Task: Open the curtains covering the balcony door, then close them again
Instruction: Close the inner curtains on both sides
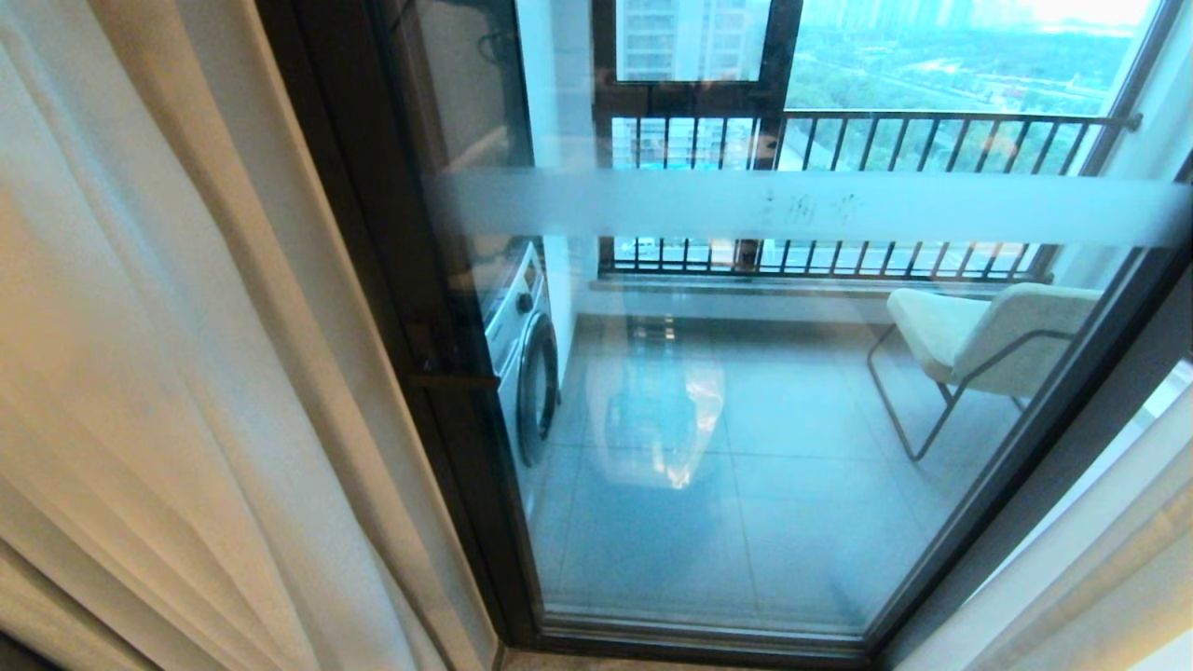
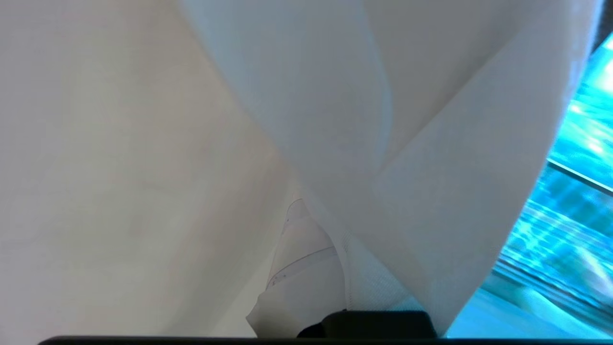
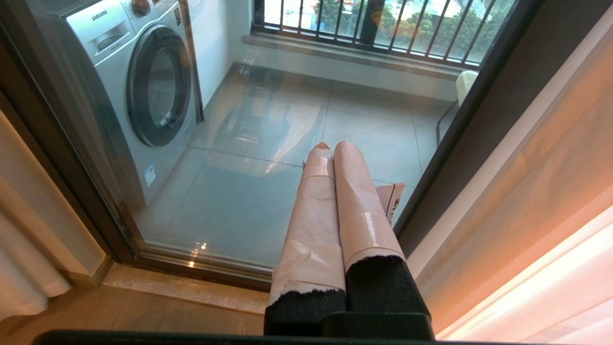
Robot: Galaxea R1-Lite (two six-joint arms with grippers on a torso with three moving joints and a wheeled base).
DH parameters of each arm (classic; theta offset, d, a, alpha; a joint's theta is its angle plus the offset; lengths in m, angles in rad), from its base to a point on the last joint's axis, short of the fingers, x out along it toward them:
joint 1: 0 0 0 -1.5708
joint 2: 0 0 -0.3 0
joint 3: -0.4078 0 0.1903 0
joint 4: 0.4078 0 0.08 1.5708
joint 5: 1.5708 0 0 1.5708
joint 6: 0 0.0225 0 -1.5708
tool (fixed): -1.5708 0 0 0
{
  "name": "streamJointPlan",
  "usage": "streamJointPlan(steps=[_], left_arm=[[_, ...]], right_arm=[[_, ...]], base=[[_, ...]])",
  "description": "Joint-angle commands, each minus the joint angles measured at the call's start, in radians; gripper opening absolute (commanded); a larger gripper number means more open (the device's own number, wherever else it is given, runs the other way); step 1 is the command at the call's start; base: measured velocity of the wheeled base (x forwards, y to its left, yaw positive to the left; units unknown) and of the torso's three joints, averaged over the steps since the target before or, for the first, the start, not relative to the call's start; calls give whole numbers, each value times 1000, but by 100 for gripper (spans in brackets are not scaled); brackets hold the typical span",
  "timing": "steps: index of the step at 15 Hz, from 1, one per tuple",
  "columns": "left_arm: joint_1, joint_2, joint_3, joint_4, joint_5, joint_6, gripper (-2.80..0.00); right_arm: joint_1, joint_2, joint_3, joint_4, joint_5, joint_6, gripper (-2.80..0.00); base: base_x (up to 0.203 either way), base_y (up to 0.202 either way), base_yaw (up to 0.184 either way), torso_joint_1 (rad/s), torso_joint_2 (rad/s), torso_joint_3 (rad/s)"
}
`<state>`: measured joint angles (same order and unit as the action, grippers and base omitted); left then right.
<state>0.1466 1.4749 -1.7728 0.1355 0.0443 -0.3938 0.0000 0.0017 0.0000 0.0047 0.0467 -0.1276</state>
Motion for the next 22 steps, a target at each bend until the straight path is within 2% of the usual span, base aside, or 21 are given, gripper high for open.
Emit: streamJointPlan(steps=[1,5,7,12,15,22], left_arm=[[-71,-20,5,1,0,-1,-280],[-161,-43,23,3,3,2,-280],[-181,-55,45,1,3,4,-280],[-209,-62,49,-3,6,4,-280],[-209,-62,63,-60,5,8,-280],[-219,-71,109,-63,6,11,-280]], right_arm=[[0,-2,0,0,1,-1,-280],[0,-2,0,0,1,-1,-280],[0,-2,0,0,1,-1,-280],[0,-2,0,0,1,-1,-280],[0,-2,0,0,1,-1,-280],[0,-2,0,0,1,-1,-280]], base=[[0,0,0,0,0,0],[0,0,0,0,0,0],[0,0,0,0,0,0],[0,0,0,0,0,0],[0,0,0,0,0,0],[0,0,0,0,0,0]])
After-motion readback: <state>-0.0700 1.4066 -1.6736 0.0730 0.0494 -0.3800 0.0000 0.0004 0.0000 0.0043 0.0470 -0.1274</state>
